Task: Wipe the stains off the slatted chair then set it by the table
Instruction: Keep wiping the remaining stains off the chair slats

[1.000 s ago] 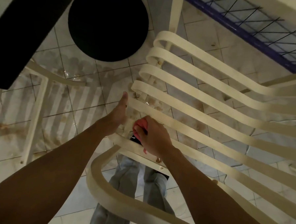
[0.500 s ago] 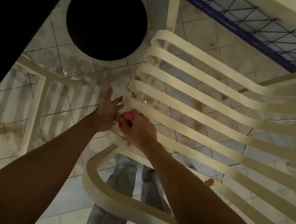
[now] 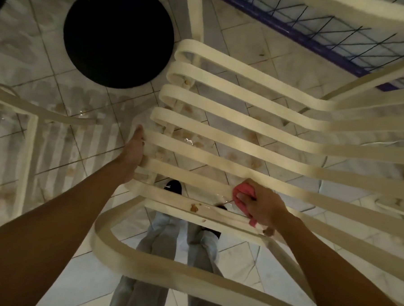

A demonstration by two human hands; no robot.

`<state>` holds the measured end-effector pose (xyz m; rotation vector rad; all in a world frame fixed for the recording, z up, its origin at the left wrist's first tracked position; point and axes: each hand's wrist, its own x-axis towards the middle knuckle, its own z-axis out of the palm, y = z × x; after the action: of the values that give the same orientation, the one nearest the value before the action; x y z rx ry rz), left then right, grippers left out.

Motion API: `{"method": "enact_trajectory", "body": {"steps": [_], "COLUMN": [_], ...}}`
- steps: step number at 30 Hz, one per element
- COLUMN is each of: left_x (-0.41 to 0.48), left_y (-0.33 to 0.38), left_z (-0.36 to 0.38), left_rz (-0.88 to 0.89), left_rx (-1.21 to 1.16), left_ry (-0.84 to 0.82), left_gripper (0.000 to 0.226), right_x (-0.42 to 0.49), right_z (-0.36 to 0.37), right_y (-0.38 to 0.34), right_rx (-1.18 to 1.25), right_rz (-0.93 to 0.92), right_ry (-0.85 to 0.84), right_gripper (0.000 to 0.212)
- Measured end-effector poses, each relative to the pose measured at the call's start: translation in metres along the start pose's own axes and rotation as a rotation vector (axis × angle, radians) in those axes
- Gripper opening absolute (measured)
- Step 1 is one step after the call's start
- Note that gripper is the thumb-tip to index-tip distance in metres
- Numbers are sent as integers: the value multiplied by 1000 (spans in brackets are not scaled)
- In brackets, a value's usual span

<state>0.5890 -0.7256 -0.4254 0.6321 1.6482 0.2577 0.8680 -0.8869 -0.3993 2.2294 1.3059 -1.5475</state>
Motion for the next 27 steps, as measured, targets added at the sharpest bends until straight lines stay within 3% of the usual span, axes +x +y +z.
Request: {"method": "enact_trajectory", "body": {"steps": [6, 11, 13, 15, 17, 20, 22, 27], "left_x": [3, -6, -16, -28, -32, -37, -43, -53], "left_y": [-4, 0, 4, 8, 8, 7, 5, -19], "left_z": [6, 19, 33, 49, 62, 82, 97, 118], "left_rz": [43, 144, 295, 376, 554, 811, 856, 875], "left_rx": [70, 475, 693, 658, 646, 937, 1103, 1398], "left_ry": [34, 167, 259, 331, 383, 230, 53, -140], "left_gripper": [57, 58, 53, 56, 60, 63, 65, 73], "right_x": [-16, -19, -22, -27, -30, -32, -31, -31], "right_z": [-24, -33, -29, -25, -22, -18, -19, -24], "right_y": [44, 60, 60, 61, 62, 68, 73, 76], "right_rx": [-64, -383, -457, -519, -527, -512, -475, -163], "right_rz": [220, 190, 169, 155, 158, 136, 119, 42], "right_ry": [-22, 56, 119, 157, 135, 121, 144, 232], "right_gripper": [15, 20, 21, 22, 37, 60, 65, 39]}}
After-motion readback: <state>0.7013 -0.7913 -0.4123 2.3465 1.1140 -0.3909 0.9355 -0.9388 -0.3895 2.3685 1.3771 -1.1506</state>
